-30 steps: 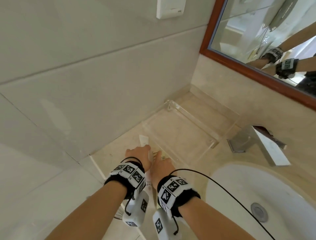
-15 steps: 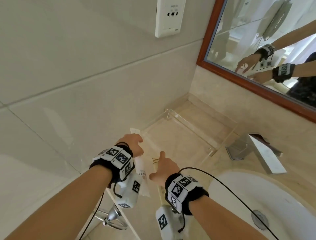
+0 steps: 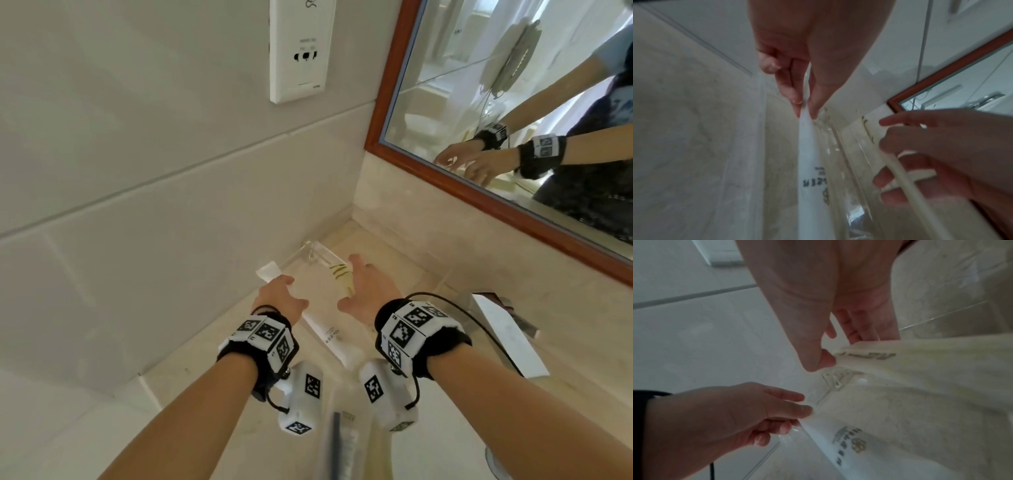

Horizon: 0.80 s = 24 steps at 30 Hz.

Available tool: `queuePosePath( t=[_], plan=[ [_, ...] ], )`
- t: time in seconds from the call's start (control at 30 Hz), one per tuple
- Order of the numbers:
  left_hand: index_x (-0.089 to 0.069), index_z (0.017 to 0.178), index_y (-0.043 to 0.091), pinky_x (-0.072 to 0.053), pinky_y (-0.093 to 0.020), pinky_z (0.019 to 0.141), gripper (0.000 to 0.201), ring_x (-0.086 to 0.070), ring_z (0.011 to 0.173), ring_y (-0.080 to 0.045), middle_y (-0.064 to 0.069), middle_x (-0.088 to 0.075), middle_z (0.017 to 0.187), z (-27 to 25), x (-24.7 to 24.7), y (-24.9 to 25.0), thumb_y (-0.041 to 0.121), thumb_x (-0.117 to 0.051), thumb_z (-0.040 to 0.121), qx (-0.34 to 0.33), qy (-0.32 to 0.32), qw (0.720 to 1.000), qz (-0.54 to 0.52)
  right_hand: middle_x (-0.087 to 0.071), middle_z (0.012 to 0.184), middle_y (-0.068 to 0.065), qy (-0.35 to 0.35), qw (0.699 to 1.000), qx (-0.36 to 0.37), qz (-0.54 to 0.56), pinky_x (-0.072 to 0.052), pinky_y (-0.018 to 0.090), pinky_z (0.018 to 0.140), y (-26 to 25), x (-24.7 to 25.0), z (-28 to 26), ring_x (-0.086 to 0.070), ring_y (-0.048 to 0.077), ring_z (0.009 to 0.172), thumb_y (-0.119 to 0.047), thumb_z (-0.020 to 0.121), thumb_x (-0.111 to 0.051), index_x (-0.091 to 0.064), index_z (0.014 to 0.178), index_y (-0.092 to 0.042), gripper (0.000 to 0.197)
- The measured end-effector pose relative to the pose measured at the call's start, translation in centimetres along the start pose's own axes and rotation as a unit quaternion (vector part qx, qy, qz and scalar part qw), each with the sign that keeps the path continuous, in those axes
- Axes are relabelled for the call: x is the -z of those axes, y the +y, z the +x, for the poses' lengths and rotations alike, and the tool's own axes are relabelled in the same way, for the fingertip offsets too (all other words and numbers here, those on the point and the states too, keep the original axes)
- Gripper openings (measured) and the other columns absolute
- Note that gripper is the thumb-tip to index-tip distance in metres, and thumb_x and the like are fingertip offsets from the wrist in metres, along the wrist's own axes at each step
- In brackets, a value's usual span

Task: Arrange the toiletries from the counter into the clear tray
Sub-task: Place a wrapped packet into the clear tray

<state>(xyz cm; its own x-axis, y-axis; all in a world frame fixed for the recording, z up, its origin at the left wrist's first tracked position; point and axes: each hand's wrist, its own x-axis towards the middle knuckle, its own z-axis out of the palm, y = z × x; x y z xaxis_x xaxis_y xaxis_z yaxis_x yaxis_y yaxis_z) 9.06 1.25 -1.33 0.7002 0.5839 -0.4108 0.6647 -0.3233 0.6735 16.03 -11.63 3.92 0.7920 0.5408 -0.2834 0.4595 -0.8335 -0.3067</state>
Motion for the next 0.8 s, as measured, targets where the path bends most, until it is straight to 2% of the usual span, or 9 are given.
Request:
queuePosePath(
  t=[0.13,0.23,0.27,0.33,0.4,0.47,0.57,0.67,0.8],
  plan=[
    [-0.039,0.138,0.02,-0.046,-0.033,0.097,0.056,-0.055,0.119,-0.026,-0.01,-0.051,0.137,1.0,-1.7,-0.5,0.024,-0.062,0.087,0.01,-0.023,0.998,0.052,-0.051,0.115,0.013,0.005,0.999,0.031,-0.013,-0.05,0.037,0.075,0.3,-0.4,1.4,-0.06,0.033,0.094,-0.017,0.08,-0.062,-0.027,0.133,-0.014,0.064],
    [-0.044,0.134,0.02,-0.048,-0.035,0.1,0.048,-0.056,0.117,-0.025,-0.007,-0.054,0.134,1.3,-2.3,-0.9,0.027,-0.058,0.089,-0.015,-0.065,0.983,0.17,-0.049,0.115,0.013,0.001,0.998,0.051,-0.029,-0.053,0.038,0.074,0.3,-1.1,2.1,-0.061,0.033,0.091,-0.014,0.081,-0.06,-0.027,0.134,-0.013,0.063],
    [-0.045,0.132,0.02,-0.046,-0.035,0.101,0.044,-0.055,0.117,-0.024,-0.006,-0.054,0.133,1.2,-2.5,-0.9,0.029,-0.056,0.09,-0.05,-0.063,0.966,0.247,-0.049,0.116,0.013,0.003,0.998,0.055,-0.031,-0.053,0.038,0.074,0.3,-1.3,2.4,-0.061,0.033,0.091,-0.013,0.082,-0.059,-0.027,0.135,-0.013,0.062],
    [-0.046,0.13,0.024,-0.04,-0.034,0.102,0.04,-0.048,0.118,-0.022,-0.004,-0.049,0.13,0.7,-2.9,-0.8,0.029,-0.053,0.091,-0.146,-0.025,0.909,0.391,-0.048,0.118,0.013,0.006,0.998,0.059,-0.035,-0.053,0.037,0.074,0.3,-1.6,2.8,-0.062,0.033,0.091,-0.013,0.082,-0.059,-0.026,0.136,-0.013,0.063],
    [-0.048,0.128,0.028,-0.035,-0.035,0.104,0.038,-0.041,0.119,-0.021,-0.002,-0.044,0.13,0.2,-3.4,-1.0,0.03,-0.052,0.091,-0.255,-0.009,0.86,0.442,-0.048,0.119,0.013,0.009,0.997,0.062,-0.038,-0.054,0.038,0.076,0.2,-1.7,3.3,-0.062,0.033,0.092,-0.013,0.083,-0.059,-0.025,0.137,-0.013,0.064],
    [-0.052,0.126,0.03,-0.03,-0.038,0.109,0.033,-0.038,0.122,-0.021,0.0,-0.043,0.133,-0.2,-3.6,-1.7,0.036,-0.044,0.094,-0.308,-0.041,0.841,0.444,-0.048,0.12,0.013,0.012,0.997,0.065,-0.042,-0.054,0.038,0.076,0.1,-1.7,3.8,-0.062,0.032,0.093,-0.013,0.084,-0.058,-0.024,0.138,-0.014,0.065],
    [-0.057,0.12,0.03,-0.023,-0.039,0.114,0.032,-0.045,0.118,-0.02,0.001,-0.053,0.126,-0.2,-3.0,-2.5,0.036,-0.036,0.097,-0.296,-0.082,0.846,0.435,-0.047,0.121,0.012,0.01,0.996,0.068,-0.049,-0.05,0.036,0.074,-0.2,-2.0,4.4,-0.061,0.031,0.095,-0.012,0.084,-0.058,-0.023,0.14,-0.015,0.065],
    [-0.061,0.115,0.03,-0.008,-0.039,0.118,0.033,-0.048,0.119,-0.015,0.005,-0.06,0.123,0.0,-2.3,-2.8,0.035,-0.033,0.098,-0.295,-0.09,0.856,0.414,-0.046,0.123,0.012,0.002,0.994,0.08,-0.072,-0.049,0.036,0.076,-0.5,-3.1,4.6,-0.058,0.03,0.1,-0.012,0.086,-0.056,-0.021,0.141,-0.016,0.066],
    [-0.06,0.12,0.033,0.002,-0.039,0.119,0.033,-0.044,0.128,-0.007,0.012,-0.06,0.129,0.2,-1.5,-3.0,0.035,-0.037,0.096,-0.284,-0.078,0.878,0.378,-0.045,0.125,0.013,-0.02,0.99,0.099,-0.097,-0.047,0.035,0.076,-0.5,-5.1,4.6,-0.055,0.03,0.106,-0.013,0.087,-0.056,-0.019,0.143,-0.016,0.067]
  ],
)
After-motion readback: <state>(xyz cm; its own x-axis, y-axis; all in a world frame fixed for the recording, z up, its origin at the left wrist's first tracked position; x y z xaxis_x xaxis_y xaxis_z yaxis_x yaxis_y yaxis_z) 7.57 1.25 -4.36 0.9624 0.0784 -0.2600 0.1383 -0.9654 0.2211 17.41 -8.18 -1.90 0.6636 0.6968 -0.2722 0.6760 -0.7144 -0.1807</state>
